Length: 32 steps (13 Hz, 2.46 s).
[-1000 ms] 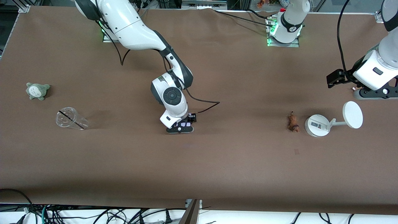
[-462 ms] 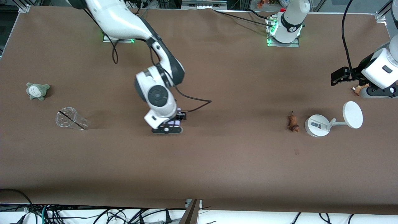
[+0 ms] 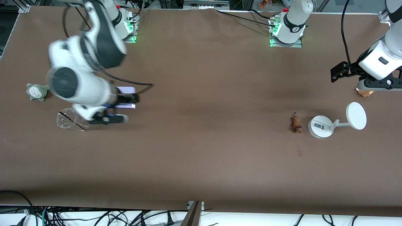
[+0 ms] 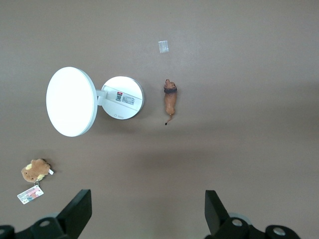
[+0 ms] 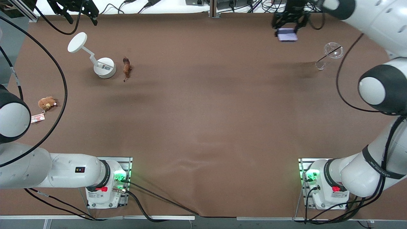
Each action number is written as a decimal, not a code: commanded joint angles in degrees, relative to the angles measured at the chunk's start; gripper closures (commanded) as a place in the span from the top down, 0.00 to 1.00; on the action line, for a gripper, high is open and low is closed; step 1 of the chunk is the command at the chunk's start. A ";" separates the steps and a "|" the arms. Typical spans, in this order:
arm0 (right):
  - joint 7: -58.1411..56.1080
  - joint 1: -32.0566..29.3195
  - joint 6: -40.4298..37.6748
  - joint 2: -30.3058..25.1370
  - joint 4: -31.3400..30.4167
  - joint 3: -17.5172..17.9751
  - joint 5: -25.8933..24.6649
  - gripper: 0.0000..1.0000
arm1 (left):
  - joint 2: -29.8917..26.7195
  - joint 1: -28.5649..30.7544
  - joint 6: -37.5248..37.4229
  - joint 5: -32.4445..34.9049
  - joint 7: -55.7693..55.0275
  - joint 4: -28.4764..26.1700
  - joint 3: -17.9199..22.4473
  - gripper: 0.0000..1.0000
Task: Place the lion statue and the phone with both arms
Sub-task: 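Carry the phone toward the glass cup while the left gripper withdraws, then lower the phone with the right gripper onto the table beside the cup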
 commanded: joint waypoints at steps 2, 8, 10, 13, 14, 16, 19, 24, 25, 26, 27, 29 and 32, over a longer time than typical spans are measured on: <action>-8.63 0.31 0.67 -7.67 -10.43 -7.51 0.50 0.00 | -1.31 -0.32 0.40 -1.25 1.53 -1.39 0.60 1.00; -22.45 0.31 18.21 -7.16 -25.27 -15.97 0.50 0.00 | -1.31 -0.23 0.13 -1.43 1.36 -1.39 0.51 1.00; -22.54 0.31 26.12 -5.58 -29.76 -15.97 0.50 0.00 | -1.31 -0.23 -0.04 -1.43 1.36 -1.39 0.51 1.00; -23.50 0.31 34.75 -2.16 -32.94 -15.88 0.94 0.00 | -1.31 -0.23 -0.48 -1.52 1.36 -1.39 0.51 1.00; -23.85 0.31 36.17 -0.92 -33.03 -15.88 1.12 0.00 | -1.31 -0.32 -0.83 -1.52 1.36 -1.39 0.51 1.00; -23.95 0.31 38.11 0.49 -33.21 -15.62 1.56 0.00 | -1.31 -0.23 -0.92 -2.65 1.36 -1.39 0.51 1.00; -23.86 0.49 38.03 0.50 -33.12 -15.53 1.65 0.00 | -1.31 -0.06 -1.10 -2.75 1.44 -1.39 0.60 1.00; -22.80 1.36 37.76 0.06 -32.77 -14.48 1.65 0.00 | -1.31 0.03 -1.36 -2.75 1.44 -1.39 0.60 1.00; -22.80 1.37 38.37 0.40 -32.68 -14.22 1.73 0.00 | -1.31 0.03 -1.36 -2.75 1.44 -1.39 0.60 1.00; -22.80 1.37 39.16 1.02 -32.68 -14.21 2.43 0.00 | -1.31 0.03 -1.36 -2.75 1.44 -1.39 0.60 1.00; -22.89 1.45 40.65 1.98 -32.68 -14.13 3.13 0.00 | -1.31 0.03 -1.45 -2.75 1.44 -1.39 0.60 1.00; -23.76 1.45 43.72 4.35 -32.68 -14.04 3.32 0.00 | -1.31 0.03 -1.36 -2.75 1.44 -1.39 0.60 1.00; -23.86 1.19 47.15 6.64 -32.68 -12.90 3.40 0.00 | -1.31 0.03 -1.45 -2.75 1.44 -1.39 0.60 1.00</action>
